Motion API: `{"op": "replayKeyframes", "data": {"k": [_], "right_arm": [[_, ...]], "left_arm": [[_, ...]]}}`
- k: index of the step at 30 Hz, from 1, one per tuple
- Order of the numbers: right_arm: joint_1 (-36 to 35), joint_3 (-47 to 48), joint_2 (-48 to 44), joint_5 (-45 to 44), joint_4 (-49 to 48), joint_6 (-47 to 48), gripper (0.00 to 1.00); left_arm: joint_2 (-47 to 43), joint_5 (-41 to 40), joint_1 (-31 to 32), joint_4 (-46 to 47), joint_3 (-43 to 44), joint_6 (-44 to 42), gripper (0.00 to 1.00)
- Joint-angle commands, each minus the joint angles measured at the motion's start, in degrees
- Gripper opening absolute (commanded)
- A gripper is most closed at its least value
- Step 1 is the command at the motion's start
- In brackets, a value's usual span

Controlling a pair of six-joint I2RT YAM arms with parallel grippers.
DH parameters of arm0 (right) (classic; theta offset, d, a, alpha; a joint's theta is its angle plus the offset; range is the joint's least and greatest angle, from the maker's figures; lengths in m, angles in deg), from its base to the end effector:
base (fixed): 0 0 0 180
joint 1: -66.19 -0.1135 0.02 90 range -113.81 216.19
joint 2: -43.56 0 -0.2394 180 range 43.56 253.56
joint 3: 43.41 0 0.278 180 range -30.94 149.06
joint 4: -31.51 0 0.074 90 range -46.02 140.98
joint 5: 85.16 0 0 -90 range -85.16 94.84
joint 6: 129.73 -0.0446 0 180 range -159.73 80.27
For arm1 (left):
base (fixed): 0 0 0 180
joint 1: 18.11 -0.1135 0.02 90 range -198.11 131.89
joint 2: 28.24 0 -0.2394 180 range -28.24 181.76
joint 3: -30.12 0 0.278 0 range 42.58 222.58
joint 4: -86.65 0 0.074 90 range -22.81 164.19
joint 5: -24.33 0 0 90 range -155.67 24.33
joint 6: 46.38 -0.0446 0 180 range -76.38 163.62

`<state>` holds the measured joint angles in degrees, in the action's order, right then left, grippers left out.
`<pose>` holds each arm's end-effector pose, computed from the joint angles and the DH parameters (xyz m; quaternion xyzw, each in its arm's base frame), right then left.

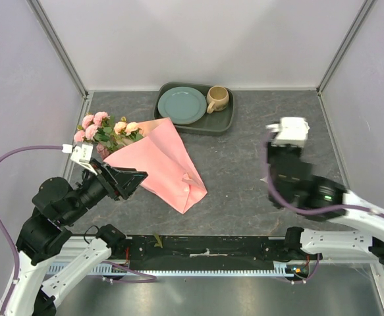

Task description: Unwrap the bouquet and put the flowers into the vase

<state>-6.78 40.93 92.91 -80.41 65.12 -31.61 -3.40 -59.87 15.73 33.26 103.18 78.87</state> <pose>0.0921 0.1490 0.4564 0.0341 0.7056 -0.1170 0.6981 0.0854 -0.0627 0.4107 0.0250 0.7377 -0.4128 0.5337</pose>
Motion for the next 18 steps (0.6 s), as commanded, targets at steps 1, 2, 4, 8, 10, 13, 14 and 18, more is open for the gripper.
{"op": "replayKeyframes", "data": {"k": [1, 2, 4, 8, 10, 13, 14, 18], "right_arm": [[8.5, -7.0, 4.1, 6.3, 0.4, -14.9, 0.00], [13.6, -8.0, 4.5, 10.4, 0.1, -16.3, 0.00], [18.9, -10.5, 5.1, 12.9, 0.3, -19.9, 0.00], [23.3, -13.9, 0.5, 11.8, 0.2, -21.3, 0.00], [26.5, -16.1, -3.6, 10.9, 0.3, -21.1, 0.00], [30.1, -19.3, -7.8, 6.8, 0.9, -20.7, 0.00], [30.9, -19.8, -8.7, 5.4, 2.7, -21.3, 0.00], [33.8, -20.9, -14.3, -1.7, 5.5, -21.7, 0.00]], "left_arm": [[-0.2, 1.3, 0.1, -0.5, 0.5, -1.4, 0.66], [-0.4, 1.1, 0.1, -0.6, 0.3, -1.2, 0.66], [-1.3, 0.8, 0.1, -1.1, 0.3, -1.1, 0.66], [-1.6, 0.4, 0.1, -2.4, 0.8, -1.2, 0.66], [-1.5, -0.1, 0.1, -2.5, 0.8, -1.4, 0.66], [-0.9, 0.3, 0.1, -1.9, 0.6, -1.5, 0.66], [-0.7, 0.5, 0.1, -1.5, 0.6, -1.6, 0.66], [-0.1, 1.4, 0.1, -1.3, 0.2, -1.8, 0.66]]}}
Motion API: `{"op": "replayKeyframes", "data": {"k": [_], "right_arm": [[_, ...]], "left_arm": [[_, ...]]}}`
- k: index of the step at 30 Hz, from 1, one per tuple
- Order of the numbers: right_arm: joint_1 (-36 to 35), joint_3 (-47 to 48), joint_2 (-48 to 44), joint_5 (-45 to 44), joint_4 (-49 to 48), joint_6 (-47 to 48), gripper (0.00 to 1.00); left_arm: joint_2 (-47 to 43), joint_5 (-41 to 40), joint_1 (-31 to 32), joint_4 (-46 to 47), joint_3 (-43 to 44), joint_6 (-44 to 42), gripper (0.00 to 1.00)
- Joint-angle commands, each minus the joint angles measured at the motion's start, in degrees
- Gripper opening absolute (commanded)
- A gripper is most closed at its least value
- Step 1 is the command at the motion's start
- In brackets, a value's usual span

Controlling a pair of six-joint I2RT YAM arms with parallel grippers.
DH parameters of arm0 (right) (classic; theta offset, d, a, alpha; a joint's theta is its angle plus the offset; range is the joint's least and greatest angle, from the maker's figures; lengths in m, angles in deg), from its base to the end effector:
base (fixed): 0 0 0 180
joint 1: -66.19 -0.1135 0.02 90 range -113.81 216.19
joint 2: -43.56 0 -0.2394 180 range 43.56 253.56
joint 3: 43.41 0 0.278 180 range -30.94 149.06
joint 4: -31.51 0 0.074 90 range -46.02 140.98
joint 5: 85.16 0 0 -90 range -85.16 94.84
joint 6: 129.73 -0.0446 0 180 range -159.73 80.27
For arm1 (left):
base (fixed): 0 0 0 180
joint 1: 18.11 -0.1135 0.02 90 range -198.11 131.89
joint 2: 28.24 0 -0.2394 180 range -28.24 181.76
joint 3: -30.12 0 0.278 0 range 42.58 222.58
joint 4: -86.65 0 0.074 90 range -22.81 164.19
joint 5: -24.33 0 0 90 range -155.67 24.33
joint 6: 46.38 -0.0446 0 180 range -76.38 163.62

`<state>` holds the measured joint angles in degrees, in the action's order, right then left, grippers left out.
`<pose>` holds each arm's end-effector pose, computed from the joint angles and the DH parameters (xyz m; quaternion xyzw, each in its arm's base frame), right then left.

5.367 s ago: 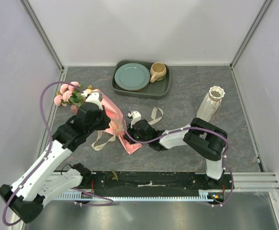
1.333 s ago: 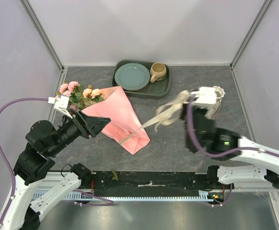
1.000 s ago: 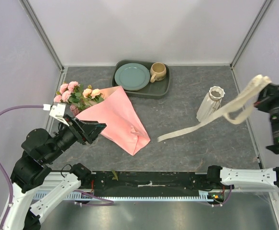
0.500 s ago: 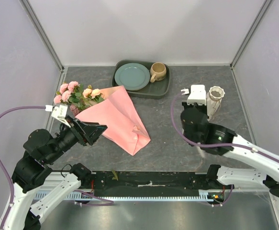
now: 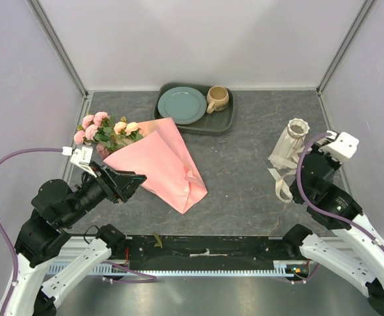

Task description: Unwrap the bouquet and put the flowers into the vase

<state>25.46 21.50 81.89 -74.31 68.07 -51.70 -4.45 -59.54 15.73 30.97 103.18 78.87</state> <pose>0.1513 0.0725 0.3721 0.2501 0.6736 -0.2173 0.6607 0.0804 -0.0596 0.4075 0.0265 0.7448 -0.4102 0.5256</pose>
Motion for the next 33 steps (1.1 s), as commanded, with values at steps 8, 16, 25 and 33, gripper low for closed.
{"op": "replayKeyframes", "data": {"k": [8, 16, 25, 33], "right_arm": [[1.4, -1.1, -4.2, -9.3, 3.1, -0.5, 0.00], [1.7, 0.8, 1.0, -12.7, 10.2, -6.3, 0.11], [1.8, 0.9, 0.0, -16.6, 10.0, -5.1, 0.15], [4.6, 7.6, 0.6, -8.2, 22.1, -10.9, 0.76]], "left_arm": [[-0.1, 1.5, 0.1, 0.4, 0.0, -1.3, 0.66], [-1.1, 0.1, 0.1, -2.6, 2.2, -2.1, 0.66], [-1.0, 0.7, 0.1, -3.2, 2.7, -2.6, 0.67], [-2.2, 0.0, 0.1, -3.8, 2.6, -2.8, 0.67]]}}
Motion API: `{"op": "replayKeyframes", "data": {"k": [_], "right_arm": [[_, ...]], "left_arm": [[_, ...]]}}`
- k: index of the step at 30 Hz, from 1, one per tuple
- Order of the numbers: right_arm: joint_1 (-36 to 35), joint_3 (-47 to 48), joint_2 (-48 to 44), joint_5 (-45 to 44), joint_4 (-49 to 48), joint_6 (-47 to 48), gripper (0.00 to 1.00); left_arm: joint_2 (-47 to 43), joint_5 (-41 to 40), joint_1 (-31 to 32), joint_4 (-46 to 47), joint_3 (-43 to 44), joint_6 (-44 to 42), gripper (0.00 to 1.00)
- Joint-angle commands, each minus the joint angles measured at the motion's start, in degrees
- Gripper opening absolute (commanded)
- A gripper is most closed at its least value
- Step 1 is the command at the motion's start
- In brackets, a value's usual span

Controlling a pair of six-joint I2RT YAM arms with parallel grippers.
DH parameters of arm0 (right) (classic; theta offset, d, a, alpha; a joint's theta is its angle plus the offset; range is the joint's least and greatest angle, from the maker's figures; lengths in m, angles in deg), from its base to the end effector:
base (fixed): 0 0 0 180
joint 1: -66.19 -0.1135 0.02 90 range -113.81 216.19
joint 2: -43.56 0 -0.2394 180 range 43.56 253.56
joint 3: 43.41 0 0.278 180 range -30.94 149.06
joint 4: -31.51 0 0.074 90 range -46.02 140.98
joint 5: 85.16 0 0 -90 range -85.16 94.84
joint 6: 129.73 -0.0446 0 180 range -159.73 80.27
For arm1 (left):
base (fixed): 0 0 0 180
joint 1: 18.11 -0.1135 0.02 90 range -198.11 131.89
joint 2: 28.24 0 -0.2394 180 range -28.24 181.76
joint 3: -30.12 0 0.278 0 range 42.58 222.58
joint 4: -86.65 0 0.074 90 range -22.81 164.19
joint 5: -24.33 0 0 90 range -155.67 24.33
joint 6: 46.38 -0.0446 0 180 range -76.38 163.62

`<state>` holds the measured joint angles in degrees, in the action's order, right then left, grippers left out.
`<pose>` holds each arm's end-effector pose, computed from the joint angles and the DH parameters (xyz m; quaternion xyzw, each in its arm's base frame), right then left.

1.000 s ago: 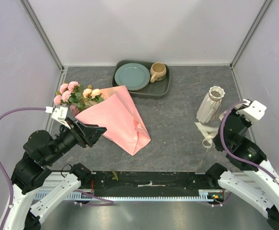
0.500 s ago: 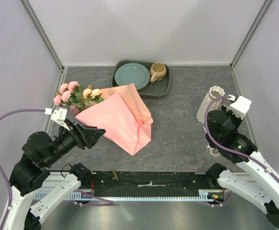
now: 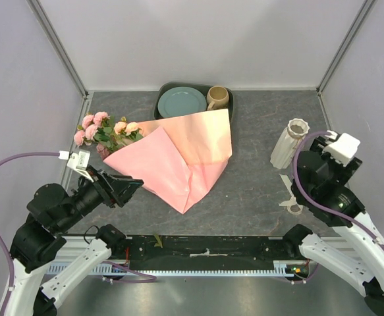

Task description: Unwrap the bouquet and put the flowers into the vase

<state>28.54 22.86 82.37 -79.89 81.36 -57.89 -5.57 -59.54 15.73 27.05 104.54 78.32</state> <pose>0.1477 0.0579 0.3620 0.2656 0.6686 -0.3024 0.6253 0.0708 -0.0532 0.4079 0.0295 0.7530 -0.4028 0.5195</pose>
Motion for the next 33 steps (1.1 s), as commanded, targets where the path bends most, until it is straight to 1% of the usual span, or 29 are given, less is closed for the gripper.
{"op": "replayKeyframes", "data": {"k": [1, 2, 3, 5, 6, 8, 9, 12, 14, 19, 22, 23, 24, 25, 26, 27, 28, 29, 30, 31, 33], "right_arm": [[2.0, 7.2, 0.7, -1.2, 11.6, -9.5, 0.82], [2.1, 8.1, 1.8, 0.8, 15.8, -10.8, 0.89], [2.1, 8.9, 2.5, 4.0, 16.6, -11.1, 0.91], [2.1, 9.7, 4.4, 7.7, 20.9, -14.9, 0.98], [2.1, 10.7, 5.2, 11.5, 22.8, -16.9, 0.98], [2.1, 11.1, 6.4, 14.3, 27.7, -22.1, 0.98], [2.1, 10.3, 6.4, 16.4, 28.4, -23.2, 0.98], [2.1, 8.1, 5.6, 18.8, 30.7, -28.9, 0.98], [2.1, 9.0, 6.0, 19.0, 34.3, -32.2, 0.98], [2.1, 11.1, 7.2, 24.9, 36.5, -34.9, 0.98], [2.1, 11.4, 5.7, 26.0, 36.3, -35.5, 0.98], [2.1, 11.3, 5.1, 27.3, 35.0, -34.2, 0.98], [2.1, 11.0, 4.1, 29.5, 32.3, -30.5, 0.98], [2.1, 10.4, 1.6, 33.7, 24.9, -21.7, 0.98], [2.1, 9.1, 0.2, 42.9, 21.4, -17.1, 0.98], [2.1, 8.0, -1.2, 49.3, 17.4, -13.5, 0.98], [2.1, 6.7, -3.6, 55.1, 9.0, -7.9, 0.98], [2.1, 4.4, -4.0, 60.1, 5.6, -6.5, 0.98], [2.1, 3.9, -3.5, 69.4, 2.9, -5.8, 0.98], [2.1, 3.9, 0.4, 72.7, 0.3, -5.6, 0.98], [1.4, 4.8, 5.7, 80.3, -1.0, -5.9, 0.98]], "left_arm": [[-1.1, -0.2, 0.1, 0.4, 0.9, -2.3, 0.67], [-1.0, -0.2, 0.1, 0.6, 0.8, -2.4, 0.67], [-1.1, -0.2, 0.1, 0.6, 0.6, -2.3, 0.67], [-0.6, 0.1, 0.1, 0.6, 0.5, -2.4, 0.67], [-0.5, 0.3, 0.1, 0.6, 0.5, -2.4, 0.67], [-0.7, 0.5, 0.1, 0.6, 0.4, -2.4, 0.67], [-0.9, 0.3, 0.1, 0.6, 0.4, -2.3, 0.67], [-1.2, 0.0, 0.1, 0.6, -0.3, -2.0, 0.67], [-1.2, 0.2, 0.1, 0.6, -0.5, -1.8, 0.67], [-1.3, 0.4, 0.1, 0.6, -0.7, -1.6, 0.67], [-1.6, 0.0, 0.0, 0.6, -0.8, -1.6, 0.67], [-1.8, -0.1, 0.1, 0.6, -1.0, -1.5, 0.67], [-1.9, -0.2, 0.1, 0.6, -1.2, -1.4, 0.67], [-1.8, -0.2, 0.1, 0.6, -1.5, -1.4, 0.67], [-2.0, -0.2, 0.1, 0.6, -1.7, -1.2, 0.67], [-1.7, -0.1, 0.1, 0.6, -2.3, -1.3, 0.67], [-1.6, -0.1, 0.1, 0.6, -2.6, -1.2, 0.67], [-1.6, 0.0, 0.1, 0.6, -3.0, -1.3, 0.67], [-1.5, 0.0, 0.1, 0.6, -4.0, -1.0, 0.67], [-1.5, 0.1, 0.1, 0.8, -4.7, -0.8, 0.67], [-1.7, 0.5, 0.1, 1.1, -6.7, -0.2, 0.67]]}}
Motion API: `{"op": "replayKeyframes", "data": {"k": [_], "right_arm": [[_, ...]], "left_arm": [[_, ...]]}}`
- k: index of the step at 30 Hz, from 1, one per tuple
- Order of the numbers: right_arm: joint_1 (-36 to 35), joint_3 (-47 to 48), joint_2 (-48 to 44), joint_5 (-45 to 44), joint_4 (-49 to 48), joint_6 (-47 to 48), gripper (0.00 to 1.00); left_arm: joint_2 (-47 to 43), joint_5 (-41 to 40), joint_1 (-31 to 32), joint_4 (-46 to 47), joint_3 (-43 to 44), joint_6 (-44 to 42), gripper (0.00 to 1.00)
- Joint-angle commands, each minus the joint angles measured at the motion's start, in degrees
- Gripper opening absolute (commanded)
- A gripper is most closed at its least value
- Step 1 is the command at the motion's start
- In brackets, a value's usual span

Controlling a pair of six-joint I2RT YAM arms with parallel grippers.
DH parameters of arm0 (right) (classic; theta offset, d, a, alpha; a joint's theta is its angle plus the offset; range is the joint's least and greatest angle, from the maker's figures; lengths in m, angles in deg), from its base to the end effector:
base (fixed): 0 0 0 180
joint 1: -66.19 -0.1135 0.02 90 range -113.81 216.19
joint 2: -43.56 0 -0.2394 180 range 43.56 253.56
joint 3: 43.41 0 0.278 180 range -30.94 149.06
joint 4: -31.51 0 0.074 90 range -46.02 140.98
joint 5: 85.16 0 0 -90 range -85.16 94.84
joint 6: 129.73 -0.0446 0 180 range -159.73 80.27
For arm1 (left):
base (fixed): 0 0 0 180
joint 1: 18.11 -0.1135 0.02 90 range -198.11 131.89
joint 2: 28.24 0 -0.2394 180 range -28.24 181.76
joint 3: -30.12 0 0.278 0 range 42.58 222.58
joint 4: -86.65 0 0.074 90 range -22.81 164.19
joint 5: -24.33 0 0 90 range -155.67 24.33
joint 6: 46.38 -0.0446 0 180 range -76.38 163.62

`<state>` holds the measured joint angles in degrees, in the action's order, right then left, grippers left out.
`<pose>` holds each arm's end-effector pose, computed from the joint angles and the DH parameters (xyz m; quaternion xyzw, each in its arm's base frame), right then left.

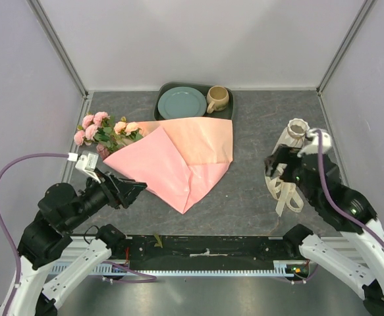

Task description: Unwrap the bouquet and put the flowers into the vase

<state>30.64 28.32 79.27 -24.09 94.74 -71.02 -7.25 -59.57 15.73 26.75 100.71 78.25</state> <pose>0.1354 0.0702 0.3650 0.0993 0.8308 0.0999 0.5385 0.0747 -0.0558 0.3898 0.0288 0.7669 -0.3938 0.5060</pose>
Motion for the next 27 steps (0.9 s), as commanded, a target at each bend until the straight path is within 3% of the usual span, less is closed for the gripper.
{"op": "replayKeyframes", "data": {"k": [1, 6, 10, 14, 18, 27], "right_arm": [[-1.5, -0.9, 12.9, 25.7, -17.6, 6.8, 0.98], [-15.9, -1.5, 22.9, 18.4, -29.8, 5.5, 0.98], [-20.0, 0.8, 37.7, 19.2, -40.8, 4.7, 0.98], [-19.2, 1.0, 49.0, 20.3, -53.5, 5.9, 0.98], [-12.5, 2.4, 61.0, 31.9, -66.3, 5.7, 0.98], [-7.6, 6.6, 73.4, 43.3, -73.3, 9.4, 0.98]], "left_arm": [[0.0, 0.7, 0.1, 1.4, -3.6, 0.2, 0.66], [-1.5, 1.4, 0.1, 0.3, -7.0, 1.6, 0.66], [-2.8, 0.5, 0.1, -2.7, -7.4, 2.2, 0.66], [-3.7, -1.5, 0.1, -7.3, -6.5, 2.0, 0.66], [-3.5, -2.8, 0.1, -10.9, -5.0, 2.2, 0.66], [2.0, -5.5, 0.1, -10.9, -3.2, 1.5, 0.66]]}}
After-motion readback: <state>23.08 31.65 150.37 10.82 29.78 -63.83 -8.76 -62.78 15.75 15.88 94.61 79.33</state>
